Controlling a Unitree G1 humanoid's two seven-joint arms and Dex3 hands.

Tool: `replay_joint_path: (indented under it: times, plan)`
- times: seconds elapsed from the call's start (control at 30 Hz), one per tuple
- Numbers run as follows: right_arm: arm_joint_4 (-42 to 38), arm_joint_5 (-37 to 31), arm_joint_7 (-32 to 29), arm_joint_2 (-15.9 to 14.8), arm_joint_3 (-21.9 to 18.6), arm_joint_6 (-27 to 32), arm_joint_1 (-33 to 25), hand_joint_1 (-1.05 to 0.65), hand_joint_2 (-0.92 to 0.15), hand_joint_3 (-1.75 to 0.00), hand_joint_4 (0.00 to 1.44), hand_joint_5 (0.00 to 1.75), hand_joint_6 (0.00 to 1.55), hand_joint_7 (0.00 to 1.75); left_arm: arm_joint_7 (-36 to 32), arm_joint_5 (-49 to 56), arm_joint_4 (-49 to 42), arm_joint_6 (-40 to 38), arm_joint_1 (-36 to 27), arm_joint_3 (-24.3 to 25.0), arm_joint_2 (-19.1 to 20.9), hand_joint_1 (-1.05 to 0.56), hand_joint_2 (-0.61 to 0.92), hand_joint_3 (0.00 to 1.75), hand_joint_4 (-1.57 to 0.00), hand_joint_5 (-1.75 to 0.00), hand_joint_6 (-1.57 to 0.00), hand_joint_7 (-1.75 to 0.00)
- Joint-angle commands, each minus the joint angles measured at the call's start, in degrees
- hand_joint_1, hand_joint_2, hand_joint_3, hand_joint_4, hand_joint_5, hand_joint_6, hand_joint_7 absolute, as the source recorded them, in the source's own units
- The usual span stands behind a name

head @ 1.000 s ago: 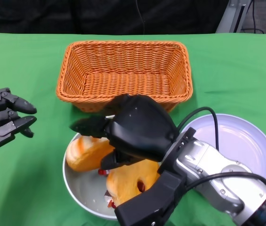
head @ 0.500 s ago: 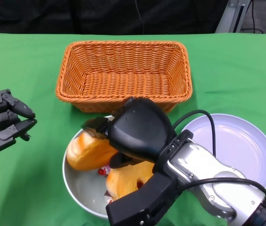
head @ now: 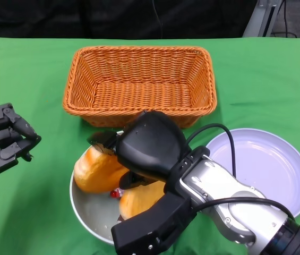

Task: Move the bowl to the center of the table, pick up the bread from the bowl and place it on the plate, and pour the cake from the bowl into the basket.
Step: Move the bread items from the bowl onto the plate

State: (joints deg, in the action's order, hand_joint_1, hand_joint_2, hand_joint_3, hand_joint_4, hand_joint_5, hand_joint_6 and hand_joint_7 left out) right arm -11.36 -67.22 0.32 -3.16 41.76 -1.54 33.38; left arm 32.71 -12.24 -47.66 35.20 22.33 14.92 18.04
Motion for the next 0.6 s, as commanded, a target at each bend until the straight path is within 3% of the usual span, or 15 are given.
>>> replay_joint_path:
  times: [0.03, 0.33, 0.47, 0.53, 0.6]
  plan:
    - [-1.1, 0.9, -1.1, 0.2, 0.4, -0.5, 0.5, -0.86, -0.92, -0.07, 0.83, 0.1, 0.67, 0.03, 0.2, -0.6, 0.0, 0.4, 0.8, 0.1, 0.9, -0.22, 0.92, 0.11, -0.73, -1.72, -0.8, -1.32]
    - [-2.2, 2.8, -1.1, 0.9, 0.8, -1.0, 0.3, -0.76, -0.92, -0.07, 0.85, 0.11, 0.67, 0.02, 1.7, -2.5, 0.0, 0.0, 1.1, 0.5, 0.4, -0.09, 0.92, 0.19, -0.77, -1.67, -0.85, -1.23]
    - [-5.5, 1.6, -6.2, 1.4, 1.9, -1.6, 0.8, -0.6, -0.91, -0.02, 1.04, 0.18, 0.8, 0.06, -0.1, -0.8, 0.4, 0.3, 0.7, -0.1, 0.7, -0.04, 0.92, 0.24, -0.76, -1.74, -0.79, -1.34]
    - [-6.5, 1.5, -7.8, 1.3, 2.2, -2.1, 1.2, -0.49, -0.92, -0.04, 1.1, 0.23, 0.84, 0.06, -1.3, 0.4, 0.5, 0.8, 0.5, -0.4, 0.8, -0.04, 0.81, 0.53, -0.74, -1.75, -0.76, -1.38]
    - [-7.0, 1.6, -8.5, 1.3, 2.5, -2.2, 1.5, -0.46, -0.92, -0.05, 1.11, 0.24, 0.84, 0.06, -1.8, 0.8, 0.6, 0.9, 0.5, -0.5, 0.9, -0.04, 0.76, 0.64, -0.74, -1.75, -0.76, -1.4]
